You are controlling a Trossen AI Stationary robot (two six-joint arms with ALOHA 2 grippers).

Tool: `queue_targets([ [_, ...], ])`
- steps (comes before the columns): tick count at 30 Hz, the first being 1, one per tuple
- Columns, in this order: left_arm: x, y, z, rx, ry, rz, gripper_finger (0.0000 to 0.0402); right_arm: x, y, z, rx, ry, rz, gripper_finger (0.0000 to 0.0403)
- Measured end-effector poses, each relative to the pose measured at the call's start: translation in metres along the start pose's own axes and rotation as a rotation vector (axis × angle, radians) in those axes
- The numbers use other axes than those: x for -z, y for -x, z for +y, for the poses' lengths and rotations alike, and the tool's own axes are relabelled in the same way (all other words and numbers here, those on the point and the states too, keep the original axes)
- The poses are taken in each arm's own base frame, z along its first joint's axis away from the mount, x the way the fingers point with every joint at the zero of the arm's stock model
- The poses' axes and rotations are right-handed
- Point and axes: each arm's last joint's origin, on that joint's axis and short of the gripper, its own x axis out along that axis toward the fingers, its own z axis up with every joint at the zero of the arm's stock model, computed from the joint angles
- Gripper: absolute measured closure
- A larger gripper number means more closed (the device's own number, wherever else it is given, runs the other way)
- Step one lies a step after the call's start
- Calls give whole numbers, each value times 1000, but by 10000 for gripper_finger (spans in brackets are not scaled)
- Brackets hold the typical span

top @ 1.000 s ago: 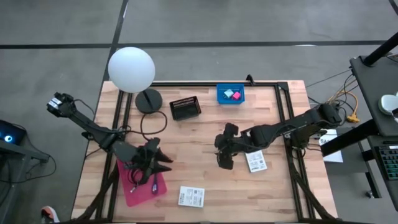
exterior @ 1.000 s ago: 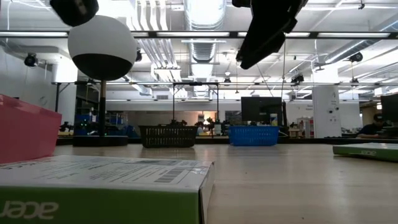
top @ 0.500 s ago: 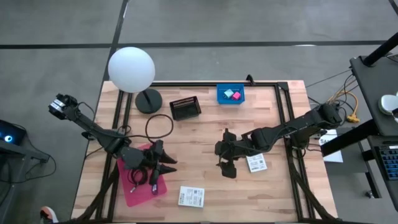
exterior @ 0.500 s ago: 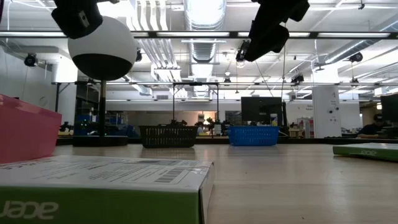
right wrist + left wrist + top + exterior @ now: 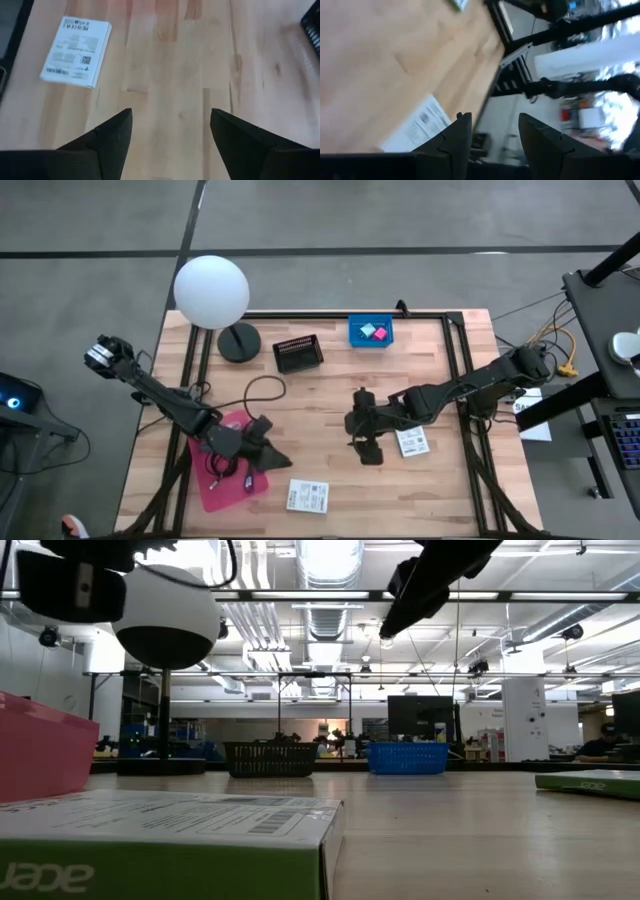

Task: Pick and place items into bin
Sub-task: Put the bottom card reader box into the black bin

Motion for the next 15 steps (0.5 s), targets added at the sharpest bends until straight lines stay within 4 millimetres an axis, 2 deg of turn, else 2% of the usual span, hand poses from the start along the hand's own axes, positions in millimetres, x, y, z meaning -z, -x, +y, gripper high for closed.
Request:
queue_targets([
  [5,6,-22,-1,-17,197,7,255,1,-4,0,7,82,5,151],
  [11,15,-49,-1,-84,288,51,255,4,-17,1,1,91,34,137],
  [15,21,-59,9,-156,339,81,255,8,-22,5,-36,149,58,117],
])
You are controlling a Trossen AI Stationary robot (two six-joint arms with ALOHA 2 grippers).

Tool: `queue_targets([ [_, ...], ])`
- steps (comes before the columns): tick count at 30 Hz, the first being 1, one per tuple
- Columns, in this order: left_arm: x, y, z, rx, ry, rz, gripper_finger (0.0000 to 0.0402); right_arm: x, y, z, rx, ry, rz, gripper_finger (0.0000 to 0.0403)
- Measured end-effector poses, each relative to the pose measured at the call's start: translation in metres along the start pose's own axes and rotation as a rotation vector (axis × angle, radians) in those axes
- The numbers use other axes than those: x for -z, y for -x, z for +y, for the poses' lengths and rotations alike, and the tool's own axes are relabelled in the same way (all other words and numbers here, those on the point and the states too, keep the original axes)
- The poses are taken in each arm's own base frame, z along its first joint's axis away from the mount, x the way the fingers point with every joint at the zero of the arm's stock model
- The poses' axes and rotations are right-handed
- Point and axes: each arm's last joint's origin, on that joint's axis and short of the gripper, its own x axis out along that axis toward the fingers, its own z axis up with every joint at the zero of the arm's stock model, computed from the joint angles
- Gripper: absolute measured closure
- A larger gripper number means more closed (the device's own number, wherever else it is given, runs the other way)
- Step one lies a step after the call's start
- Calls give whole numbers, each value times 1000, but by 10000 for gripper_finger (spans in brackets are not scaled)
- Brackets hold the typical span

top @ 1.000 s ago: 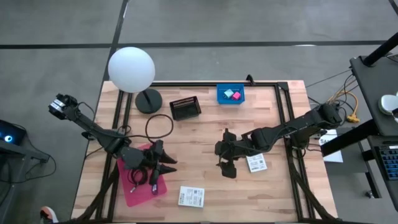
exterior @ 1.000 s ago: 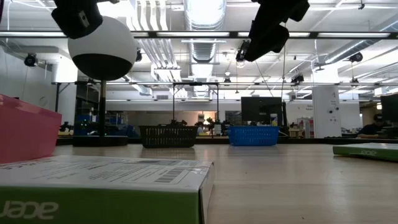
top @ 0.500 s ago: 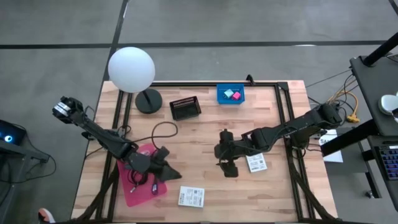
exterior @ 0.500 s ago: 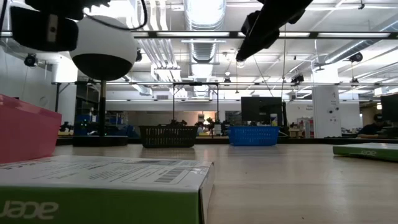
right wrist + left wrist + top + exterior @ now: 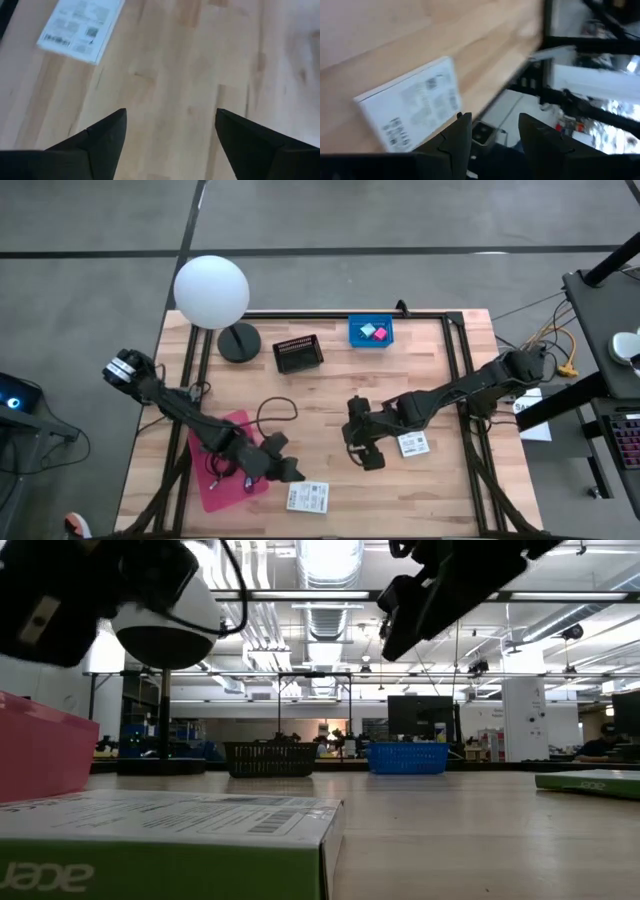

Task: Pick and place items into bin
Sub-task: Put the bottom card reader box into the black bin

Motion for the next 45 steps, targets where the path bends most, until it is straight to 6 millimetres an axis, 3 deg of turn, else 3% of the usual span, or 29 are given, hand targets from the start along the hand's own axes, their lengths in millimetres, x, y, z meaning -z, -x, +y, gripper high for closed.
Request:
queue_targets([
  [7,-1,-6,12,-96,105,-19,255,6,-4,9,-34,-7,2,89],
  [11,0,-8,15,-111,119,-2,255,4,-7,22,-67,6,-79,85],
  [21,5,-17,28,-224,211,100,255,12,-15,71,-144,408,-388,92],
  [33,5,-24,37,-289,245,116,255,34,-40,75,-135,544,-358,100],
  [40,6,-31,41,-300,246,132,255,37,-67,82,-136,580,-382,100],
  [45,7,-30,38,-305,248,144,257,37,-72,83,-128,579,-374,107],
])
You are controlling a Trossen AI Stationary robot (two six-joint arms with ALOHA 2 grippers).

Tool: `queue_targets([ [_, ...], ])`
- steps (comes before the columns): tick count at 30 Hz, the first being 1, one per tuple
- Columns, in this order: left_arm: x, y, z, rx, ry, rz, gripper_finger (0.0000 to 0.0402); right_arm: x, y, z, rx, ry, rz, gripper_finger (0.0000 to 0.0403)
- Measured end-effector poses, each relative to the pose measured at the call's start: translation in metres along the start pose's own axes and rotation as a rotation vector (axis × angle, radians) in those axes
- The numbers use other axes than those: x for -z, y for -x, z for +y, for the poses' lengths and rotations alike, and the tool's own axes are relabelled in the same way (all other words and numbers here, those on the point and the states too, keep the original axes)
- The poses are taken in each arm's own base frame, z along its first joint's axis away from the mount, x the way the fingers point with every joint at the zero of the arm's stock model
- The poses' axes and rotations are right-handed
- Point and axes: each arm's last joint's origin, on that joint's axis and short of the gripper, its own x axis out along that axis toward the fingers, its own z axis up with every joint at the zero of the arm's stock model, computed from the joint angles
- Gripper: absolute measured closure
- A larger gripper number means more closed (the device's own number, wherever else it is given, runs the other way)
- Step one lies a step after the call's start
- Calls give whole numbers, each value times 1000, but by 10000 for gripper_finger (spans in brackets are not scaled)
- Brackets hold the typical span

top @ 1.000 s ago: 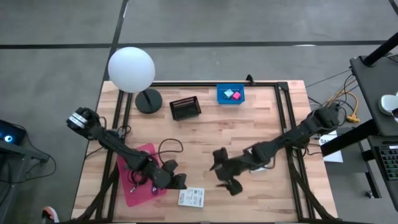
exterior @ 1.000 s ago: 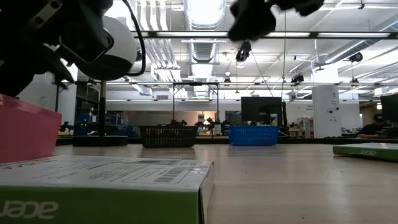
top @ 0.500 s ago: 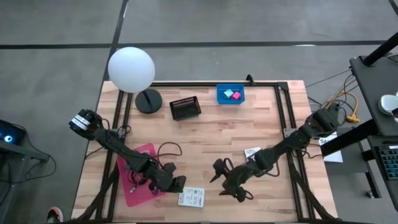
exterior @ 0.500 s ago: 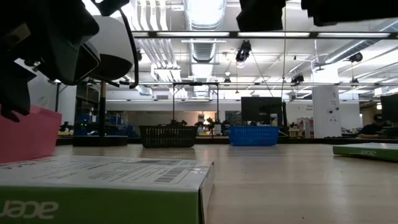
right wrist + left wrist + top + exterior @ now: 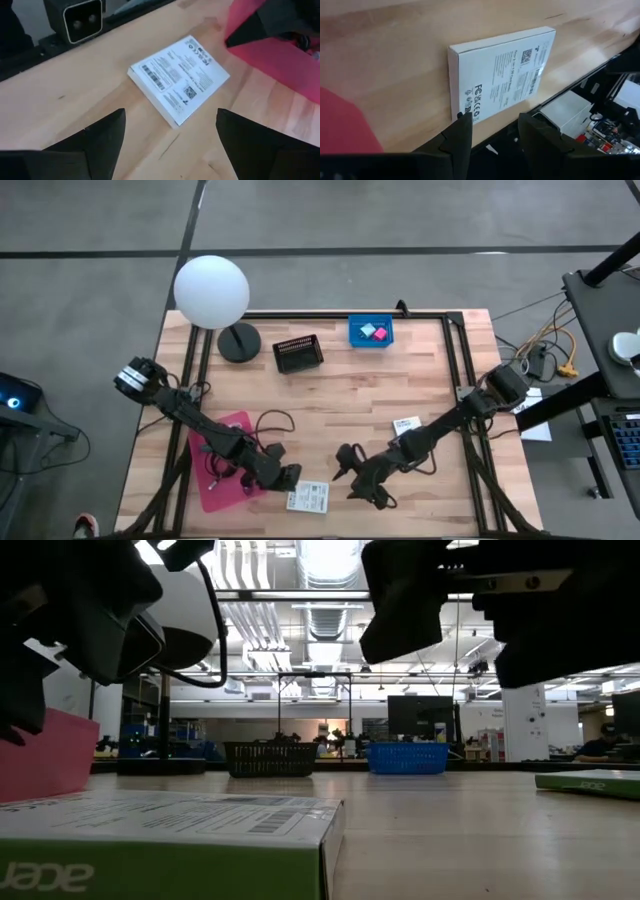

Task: Pick and place items into bin
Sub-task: Put the bottom card reader box into the black bin

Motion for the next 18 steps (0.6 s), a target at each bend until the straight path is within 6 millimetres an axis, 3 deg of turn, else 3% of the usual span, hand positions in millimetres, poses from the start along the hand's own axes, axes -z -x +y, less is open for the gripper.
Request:
queue_targets([
  [9,10,5,-21,44,-2,38,274,-11,2,-4,13,-4,-34,121],
  [18,18,24,-46,-148,-10,-99,292,-11,2,-4,14,-33,-32,129],
])
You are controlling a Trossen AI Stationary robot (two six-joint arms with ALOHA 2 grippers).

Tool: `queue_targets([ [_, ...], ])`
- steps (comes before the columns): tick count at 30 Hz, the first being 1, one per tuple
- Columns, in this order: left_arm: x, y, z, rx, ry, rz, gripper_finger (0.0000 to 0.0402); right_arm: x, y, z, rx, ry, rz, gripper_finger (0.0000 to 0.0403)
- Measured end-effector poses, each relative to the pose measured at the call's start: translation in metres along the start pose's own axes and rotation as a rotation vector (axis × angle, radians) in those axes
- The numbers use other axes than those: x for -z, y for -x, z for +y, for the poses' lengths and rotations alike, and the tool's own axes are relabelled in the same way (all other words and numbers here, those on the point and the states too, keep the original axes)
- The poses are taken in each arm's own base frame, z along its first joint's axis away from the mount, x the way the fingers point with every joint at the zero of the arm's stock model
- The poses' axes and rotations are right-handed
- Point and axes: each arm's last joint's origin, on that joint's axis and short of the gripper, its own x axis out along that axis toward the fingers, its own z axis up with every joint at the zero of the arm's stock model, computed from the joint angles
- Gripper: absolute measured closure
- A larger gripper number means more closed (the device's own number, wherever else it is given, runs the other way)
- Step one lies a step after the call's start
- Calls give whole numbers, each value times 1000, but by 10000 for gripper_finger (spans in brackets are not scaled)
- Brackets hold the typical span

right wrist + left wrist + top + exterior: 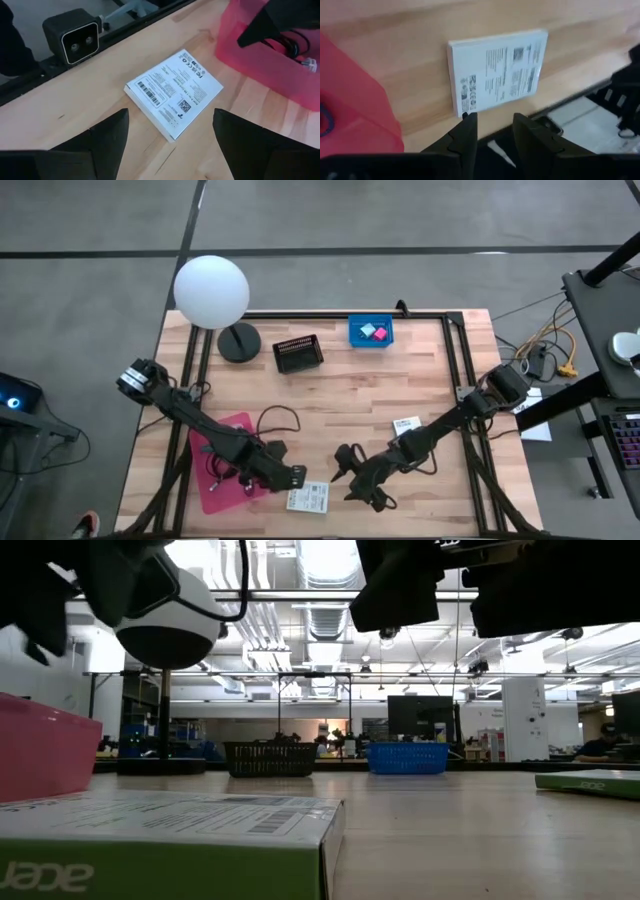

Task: Pick and place items into bin
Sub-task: Put the bottom card reader box into the black bin

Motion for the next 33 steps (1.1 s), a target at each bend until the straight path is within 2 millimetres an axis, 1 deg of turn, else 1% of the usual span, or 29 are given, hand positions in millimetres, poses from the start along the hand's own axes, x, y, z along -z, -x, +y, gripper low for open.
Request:
queue_targets([
  [3,-1,-4,-4,9,18,-49,293,0,0,0,0,-27,1,127],
  [9,-3,-29,-8,-40,30,-75,293,1,0,0,-2,-57,4,124],
  [12,-2,-32,-11,-32,54,-75,293,1,0,0,-2,-59,5,127],
  [18,-6,-40,-6,-68,79,-116,293,1,0,0,-2,-102,6,136],
  [22,-6,-47,-3,-109,93,-87,293,1,0,0,-3,-116,6,138],
  [27,-6,-51,-1,-136,95,-60,293,0,1,6,-24,-12,7,134],
  [33,-6,-51,0,-138,95,-61,293,-3,0,13,-38,96,-12,133],
])
